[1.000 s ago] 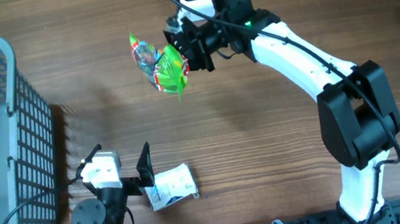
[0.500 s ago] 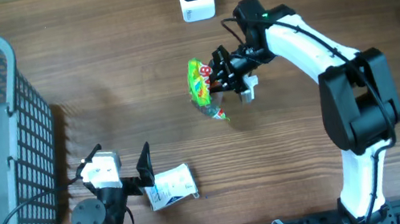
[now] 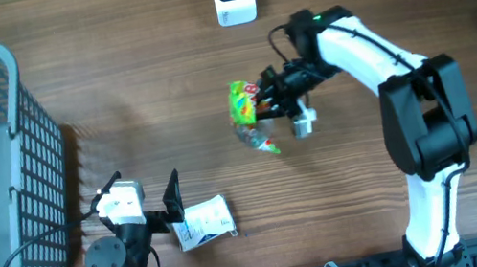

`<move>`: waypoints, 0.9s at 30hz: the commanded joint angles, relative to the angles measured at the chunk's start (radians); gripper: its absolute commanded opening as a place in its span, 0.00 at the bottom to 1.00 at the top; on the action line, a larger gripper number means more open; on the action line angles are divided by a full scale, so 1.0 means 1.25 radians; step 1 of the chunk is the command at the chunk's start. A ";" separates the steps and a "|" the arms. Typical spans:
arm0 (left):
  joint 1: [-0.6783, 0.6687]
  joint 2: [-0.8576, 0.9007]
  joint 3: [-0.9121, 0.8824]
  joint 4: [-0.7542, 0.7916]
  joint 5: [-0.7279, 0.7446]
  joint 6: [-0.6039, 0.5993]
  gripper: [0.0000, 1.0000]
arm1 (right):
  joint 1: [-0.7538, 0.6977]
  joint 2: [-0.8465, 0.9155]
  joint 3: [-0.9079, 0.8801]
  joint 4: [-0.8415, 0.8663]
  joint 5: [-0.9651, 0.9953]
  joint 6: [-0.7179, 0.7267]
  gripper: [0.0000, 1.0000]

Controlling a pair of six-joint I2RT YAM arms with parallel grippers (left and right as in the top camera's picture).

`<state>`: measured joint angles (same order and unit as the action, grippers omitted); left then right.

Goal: Scan the item barcode
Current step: 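Hold the candy bag up in front of the white scanner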

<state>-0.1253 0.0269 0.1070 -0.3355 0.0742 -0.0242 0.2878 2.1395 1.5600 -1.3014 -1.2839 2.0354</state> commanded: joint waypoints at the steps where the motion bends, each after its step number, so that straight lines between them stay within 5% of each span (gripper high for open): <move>1: -0.003 -0.004 -0.004 0.003 0.006 -0.008 1.00 | -0.025 0.023 -0.004 -0.089 0.034 0.026 0.05; 6: -0.003 -0.004 -0.004 0.003 0.006 -0.008 1.00 | -0.027 0.024 -0.004 -0.135 0.063 0.018 0.05; 9: -0.003 -0.004 -0.004 0.003 0.006 -0.008 1.00 | -0.030 0.024 0.000 0.046 0.031 -0.297 0.05; 11: -0.003 -0.004 -0.004 0.003 0.006 -0.008 1.00 | -0.023 0.023 0.023 0.048 -0.049 -0.519 0.04; 14: -0.003 -0.004 -0.004 0.003 0.006 -0.008 1.00 | -0.010 0.000 0.119 -0.067 0.030 -0.684 0.04; 17: -0.003 -0.004 -0.004 0.003 0.006 -0.008 1.00 | -0.004 -0.031 0.224 -0.016 0.101 -0.703 0.05; 23: -0.003 -0.004 -0.004 0.003 0.006 -0.008 1.00 | 0.003 -0.036 0.293 0.686 0.228 -0.721 0.05; 27: -0.003 -0.004 -0.004 0.003 0.006 -0.008 1.00 | 0.003 -0.016 0.293 0.807 0.341 -0.677 0.05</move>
<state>-0.1253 0.0273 0.1070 -0.3355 0.0738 -0.0242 0.2855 2.1353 1.9064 -0.3439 -0.9775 1.1561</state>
